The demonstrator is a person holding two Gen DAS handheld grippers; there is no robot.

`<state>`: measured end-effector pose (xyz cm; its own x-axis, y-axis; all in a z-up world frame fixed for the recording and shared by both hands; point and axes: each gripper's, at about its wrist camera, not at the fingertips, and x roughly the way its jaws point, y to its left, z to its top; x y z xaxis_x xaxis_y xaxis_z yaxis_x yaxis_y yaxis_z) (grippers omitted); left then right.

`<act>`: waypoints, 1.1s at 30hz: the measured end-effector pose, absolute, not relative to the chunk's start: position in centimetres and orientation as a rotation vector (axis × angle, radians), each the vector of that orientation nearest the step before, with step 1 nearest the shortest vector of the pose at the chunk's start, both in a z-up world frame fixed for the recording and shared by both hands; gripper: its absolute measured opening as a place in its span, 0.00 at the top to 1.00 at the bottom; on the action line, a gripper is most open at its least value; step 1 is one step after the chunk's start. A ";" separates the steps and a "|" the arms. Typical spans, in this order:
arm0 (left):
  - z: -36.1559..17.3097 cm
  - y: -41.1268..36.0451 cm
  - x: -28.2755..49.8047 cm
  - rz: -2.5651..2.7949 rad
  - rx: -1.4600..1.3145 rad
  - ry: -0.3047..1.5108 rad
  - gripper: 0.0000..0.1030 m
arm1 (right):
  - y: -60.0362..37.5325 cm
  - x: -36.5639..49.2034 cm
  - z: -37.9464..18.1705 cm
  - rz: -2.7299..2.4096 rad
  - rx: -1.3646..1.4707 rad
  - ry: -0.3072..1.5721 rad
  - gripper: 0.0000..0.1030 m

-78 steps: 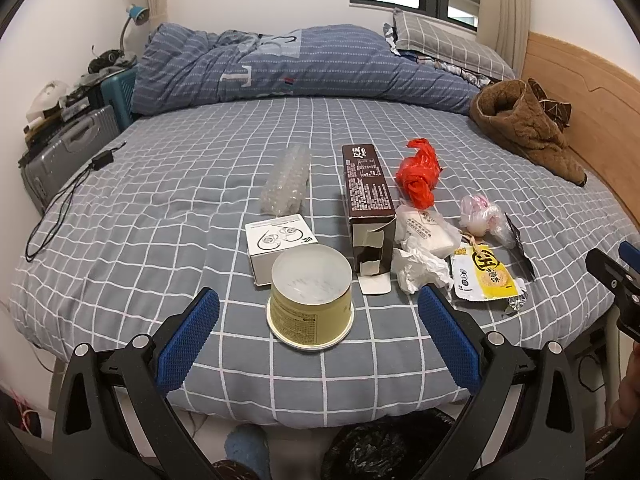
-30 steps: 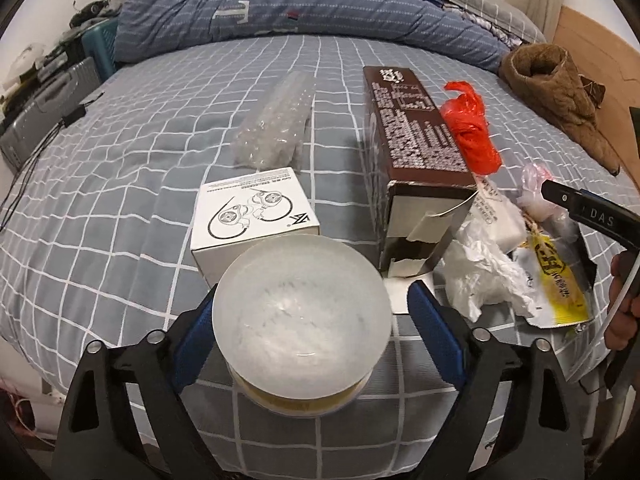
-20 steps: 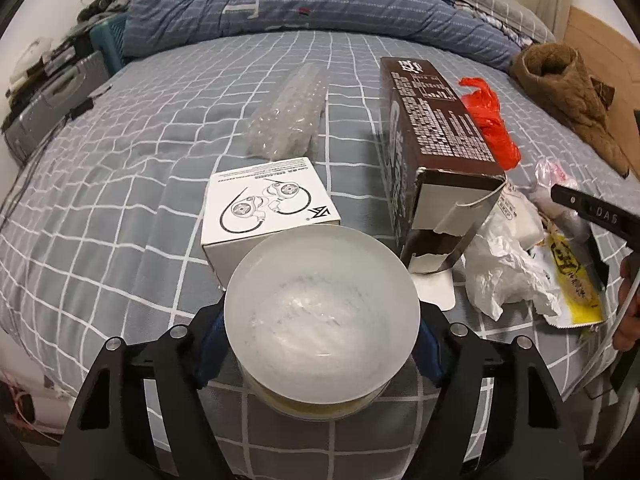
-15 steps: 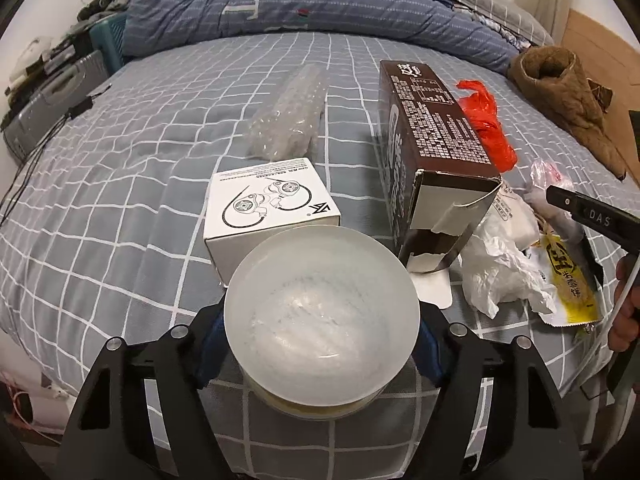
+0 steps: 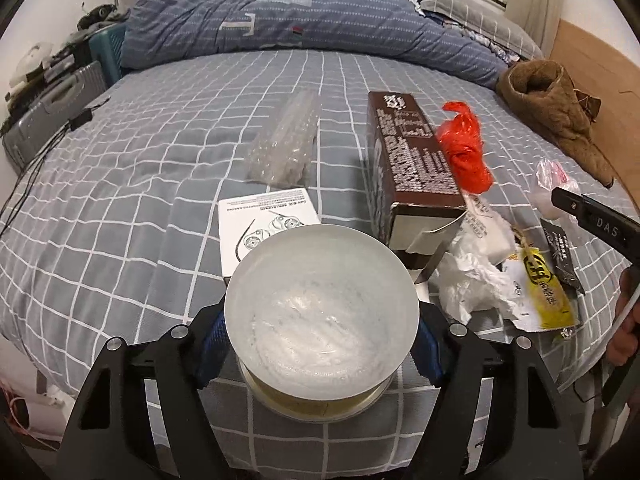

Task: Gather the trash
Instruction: 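Grasp the yellow cup with the left gripper while the right grasps the clear bag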

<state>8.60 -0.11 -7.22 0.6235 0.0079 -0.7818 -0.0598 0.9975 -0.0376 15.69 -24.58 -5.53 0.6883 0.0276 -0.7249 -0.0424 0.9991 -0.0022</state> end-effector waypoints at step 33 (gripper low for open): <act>-1.2 -1.6 5.5 -0.042 -0.050 0.773 0.30 | -23.9 5.5 -1.4 0.037 0.004 0.705 0.54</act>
<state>5.47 -1.57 -1.23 0.7148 -0.0559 -0.6971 0.0191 0.9980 -0.0604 5.53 -23.85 -1.41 0.7607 0.0356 -0.6481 -0.0332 0.9993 0.0160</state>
